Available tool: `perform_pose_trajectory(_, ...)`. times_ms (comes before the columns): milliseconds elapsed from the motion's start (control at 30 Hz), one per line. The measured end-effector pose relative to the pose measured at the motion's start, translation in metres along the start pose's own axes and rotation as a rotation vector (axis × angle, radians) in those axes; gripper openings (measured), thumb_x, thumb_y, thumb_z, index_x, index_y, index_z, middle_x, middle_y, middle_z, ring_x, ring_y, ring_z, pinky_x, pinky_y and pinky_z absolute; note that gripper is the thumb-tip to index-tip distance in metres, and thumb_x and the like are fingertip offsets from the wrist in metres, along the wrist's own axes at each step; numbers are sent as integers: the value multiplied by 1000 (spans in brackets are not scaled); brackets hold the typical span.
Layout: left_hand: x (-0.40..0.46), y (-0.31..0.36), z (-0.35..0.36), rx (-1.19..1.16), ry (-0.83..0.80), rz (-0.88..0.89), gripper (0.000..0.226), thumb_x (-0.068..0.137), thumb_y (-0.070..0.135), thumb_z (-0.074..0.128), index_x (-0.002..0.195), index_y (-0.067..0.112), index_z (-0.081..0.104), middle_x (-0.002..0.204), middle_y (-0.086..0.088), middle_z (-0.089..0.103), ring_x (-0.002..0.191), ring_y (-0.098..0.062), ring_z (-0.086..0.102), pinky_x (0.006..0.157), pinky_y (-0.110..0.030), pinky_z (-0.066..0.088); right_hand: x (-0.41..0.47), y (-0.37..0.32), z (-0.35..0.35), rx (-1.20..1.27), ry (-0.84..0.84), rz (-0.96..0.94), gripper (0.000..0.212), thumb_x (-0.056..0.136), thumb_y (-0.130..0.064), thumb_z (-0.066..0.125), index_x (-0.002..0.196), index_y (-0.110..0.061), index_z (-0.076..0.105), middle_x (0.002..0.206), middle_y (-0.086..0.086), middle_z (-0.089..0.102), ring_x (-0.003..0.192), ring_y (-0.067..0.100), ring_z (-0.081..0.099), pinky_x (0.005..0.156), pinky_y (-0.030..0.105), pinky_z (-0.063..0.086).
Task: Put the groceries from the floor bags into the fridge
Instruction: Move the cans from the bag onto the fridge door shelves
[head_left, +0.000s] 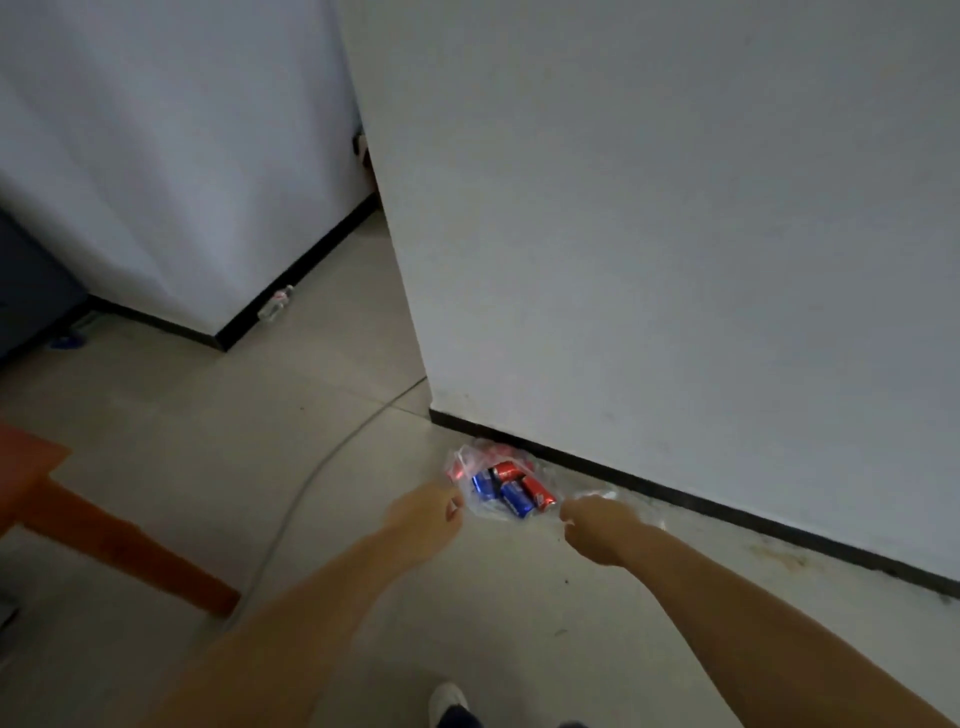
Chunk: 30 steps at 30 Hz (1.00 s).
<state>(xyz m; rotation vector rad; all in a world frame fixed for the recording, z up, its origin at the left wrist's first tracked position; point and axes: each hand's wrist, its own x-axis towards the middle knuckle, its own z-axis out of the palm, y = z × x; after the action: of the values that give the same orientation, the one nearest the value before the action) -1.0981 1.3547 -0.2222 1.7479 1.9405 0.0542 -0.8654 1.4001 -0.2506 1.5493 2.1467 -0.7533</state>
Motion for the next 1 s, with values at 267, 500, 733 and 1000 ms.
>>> perform_pose_trajectory(267, 159, 1, 31, 64, -234, 192, 31, 95, 23, 43, 123, 18, 55, 124, -4, 59, 112, -22, 57, 96, -31, 43, 126, 27, -11, 195, 20, 88, 40, 96, -20, 37, 135, -22, 46, 135, 5, 53, 115, 21, 57, 94, 31, 45)
perform_pose_trajectory(500, 305, -64, 148, 388, -267, 522, 21, 83, 25, 55, 101, 24, 68, 103, 3, 65, 98, -14, 62, 87, -28, 46, 281, 74, 69, 250, 58, 173, 42, 97, -24, 40, 138, -24, 41, 138, 0, 47, 122, 16, 48, 99, 29, 42)
perform_pose_trajectory(733, 476, -167, 305, 816, -261, 883, 40, 46, 22, 88, 85, 24, 74, 108, -5, 71, 107, -22, 66, 90, -52, 52, 453, 117, 225, 93, 93, 91, 52, 94, -17, 43, 144, -28, 34, 155, -1, 27, 143, 20, 23, 114, 38, 26)
perform_pose_trajectory(1000, 628, -226, 455, 1164, -146, 1334, 59, 72, 16, 73, 129, 17, 57, 145, -7, 45, 143, -30, 26, 115, -60, 15, 620, 201, 340, -424, 178, -348, 67, 67, -37, 77, 129, -31, 55, 142, -1, 50, 136, 24, 41, 103, 57, 39)
